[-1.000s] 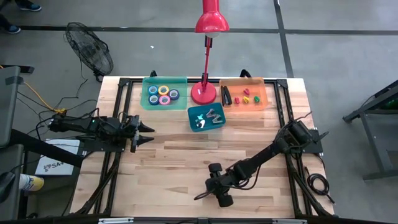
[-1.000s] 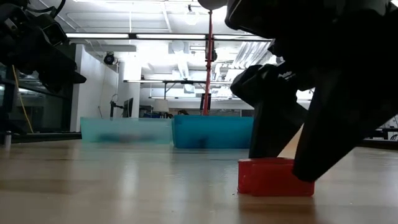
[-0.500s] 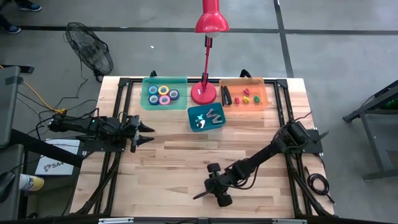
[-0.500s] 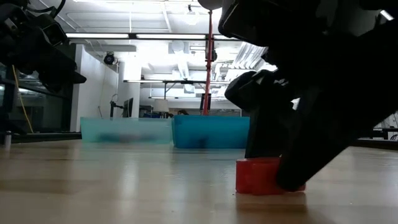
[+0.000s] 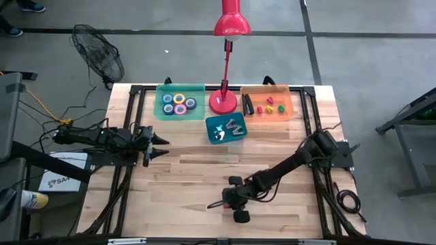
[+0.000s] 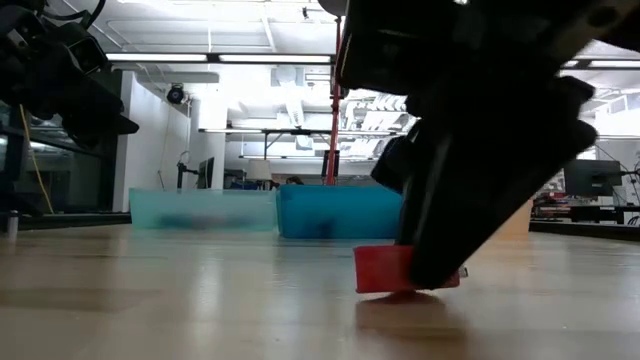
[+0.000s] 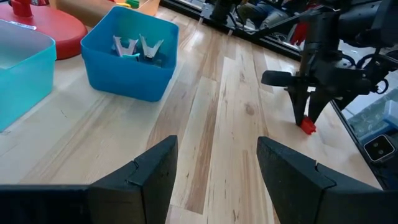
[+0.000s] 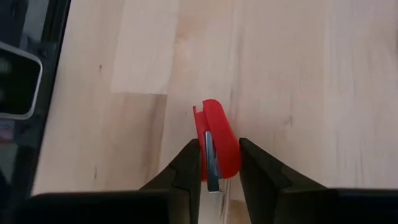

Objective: Pick and place Stapler, Stapler remover, tape
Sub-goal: Put the red stapler into the orange bin

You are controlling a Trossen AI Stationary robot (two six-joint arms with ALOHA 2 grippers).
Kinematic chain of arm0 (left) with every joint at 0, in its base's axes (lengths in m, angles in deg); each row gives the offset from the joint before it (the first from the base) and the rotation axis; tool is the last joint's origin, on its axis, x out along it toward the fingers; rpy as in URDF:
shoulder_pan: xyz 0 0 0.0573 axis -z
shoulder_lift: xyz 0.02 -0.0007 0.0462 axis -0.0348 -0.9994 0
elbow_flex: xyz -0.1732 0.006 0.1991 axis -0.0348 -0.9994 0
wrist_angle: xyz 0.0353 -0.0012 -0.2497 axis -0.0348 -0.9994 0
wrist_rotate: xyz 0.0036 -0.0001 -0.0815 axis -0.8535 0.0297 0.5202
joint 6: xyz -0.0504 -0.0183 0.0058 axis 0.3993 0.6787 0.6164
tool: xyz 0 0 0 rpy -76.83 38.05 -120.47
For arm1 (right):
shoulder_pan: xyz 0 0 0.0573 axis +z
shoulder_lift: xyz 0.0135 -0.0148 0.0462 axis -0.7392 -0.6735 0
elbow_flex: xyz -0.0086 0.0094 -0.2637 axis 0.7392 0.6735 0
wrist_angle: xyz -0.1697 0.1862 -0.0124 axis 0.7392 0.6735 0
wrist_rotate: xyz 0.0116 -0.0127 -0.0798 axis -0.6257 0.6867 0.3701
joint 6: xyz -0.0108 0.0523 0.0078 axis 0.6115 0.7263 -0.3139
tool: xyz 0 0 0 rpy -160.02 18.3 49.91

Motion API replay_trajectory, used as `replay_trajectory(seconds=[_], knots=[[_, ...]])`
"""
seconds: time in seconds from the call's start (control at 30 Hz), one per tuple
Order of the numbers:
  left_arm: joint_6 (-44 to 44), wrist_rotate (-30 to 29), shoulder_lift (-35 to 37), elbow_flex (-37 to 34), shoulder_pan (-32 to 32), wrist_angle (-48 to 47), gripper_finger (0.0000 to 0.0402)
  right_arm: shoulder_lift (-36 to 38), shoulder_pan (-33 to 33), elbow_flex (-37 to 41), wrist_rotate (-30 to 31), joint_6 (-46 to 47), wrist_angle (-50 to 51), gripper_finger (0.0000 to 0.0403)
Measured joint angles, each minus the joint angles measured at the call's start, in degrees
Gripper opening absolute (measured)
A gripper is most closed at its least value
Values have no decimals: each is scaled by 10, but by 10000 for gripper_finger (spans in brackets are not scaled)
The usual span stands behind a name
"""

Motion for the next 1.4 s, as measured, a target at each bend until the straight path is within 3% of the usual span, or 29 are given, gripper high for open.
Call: replay_trajectory(seconds=[0.23,0.43,0.7,0.87,1.03,1.4], knots=[[0,0,0,0,0,0,217,43,-37,2,16,70,73,75],[0,0,0,0,0,0,217,108,-87,2,34,94,194,75],[0,0,0,0,0,0,217,210,-183,1,127,90,366,75],[0,0,0,0,0,0,217,267,-265,1,187,44,429,75],[0,0,0,0,0,0,217,294,-371,1,201,-15,451,75],[0,0,0,0,0,0,217,275,-610,27,126,-76,409,75]])
